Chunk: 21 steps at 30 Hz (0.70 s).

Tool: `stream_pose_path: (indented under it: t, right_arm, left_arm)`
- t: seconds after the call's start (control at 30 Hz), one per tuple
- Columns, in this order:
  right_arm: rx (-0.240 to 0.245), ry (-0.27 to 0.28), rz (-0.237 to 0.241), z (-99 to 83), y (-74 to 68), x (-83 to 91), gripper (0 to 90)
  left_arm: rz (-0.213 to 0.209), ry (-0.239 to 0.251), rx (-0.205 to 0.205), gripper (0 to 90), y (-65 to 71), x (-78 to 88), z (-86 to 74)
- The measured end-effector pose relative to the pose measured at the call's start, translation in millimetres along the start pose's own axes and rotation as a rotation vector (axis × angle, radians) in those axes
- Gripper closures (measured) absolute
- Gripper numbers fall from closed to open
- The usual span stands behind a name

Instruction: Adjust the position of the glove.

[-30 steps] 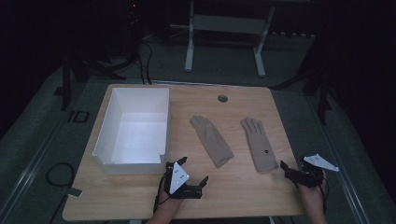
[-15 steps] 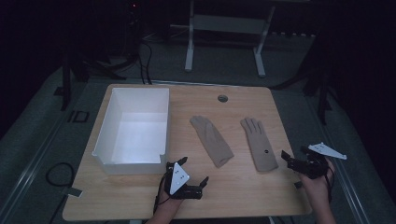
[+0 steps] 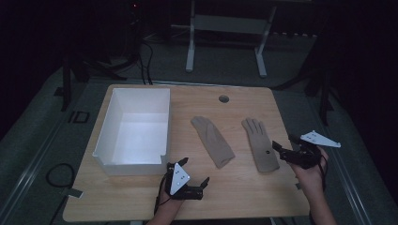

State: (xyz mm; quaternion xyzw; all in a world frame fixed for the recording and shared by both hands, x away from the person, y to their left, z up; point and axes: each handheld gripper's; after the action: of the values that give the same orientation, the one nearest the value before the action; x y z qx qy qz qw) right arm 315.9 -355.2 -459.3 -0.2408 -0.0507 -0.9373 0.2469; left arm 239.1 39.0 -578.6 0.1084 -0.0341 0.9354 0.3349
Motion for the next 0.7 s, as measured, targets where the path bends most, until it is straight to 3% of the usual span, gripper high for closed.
stream_pose_path:
  t: [0.1, 0.27, 0.7]
  right_arm:
    - [0.0, 0.001, 0.03, 5.0, -6.7, -6.8, 16.9]
    - [0.024, -0.008, 0.06, 11.2, -15.9, -16.1, 20.9]
    - [0.091, -0.011, 0.199, 28.9, -51.7, -52.5, 23.7]
  left_arm:
    - [0.0, 0.0, 0.0, 0.7, 0.0, 0.0, 0.0]
    - [-0.001, 0.001, 0.001, 0.7, -0.1, 0.0, 0.0]
    - [-0.001, 0.002, 0.006, 0.7, -0.5, -0.2, -0.1]
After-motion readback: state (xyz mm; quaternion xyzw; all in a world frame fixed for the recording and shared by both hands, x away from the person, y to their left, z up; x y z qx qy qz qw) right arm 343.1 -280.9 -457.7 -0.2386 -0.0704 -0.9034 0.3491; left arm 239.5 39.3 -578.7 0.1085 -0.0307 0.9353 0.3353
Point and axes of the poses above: each handheld gripper's, and its own axes: x roughly backward along the jaws, z roughly out of its top, y roughly to its right, and after that the axes turned 2 degrees about z, right-handed
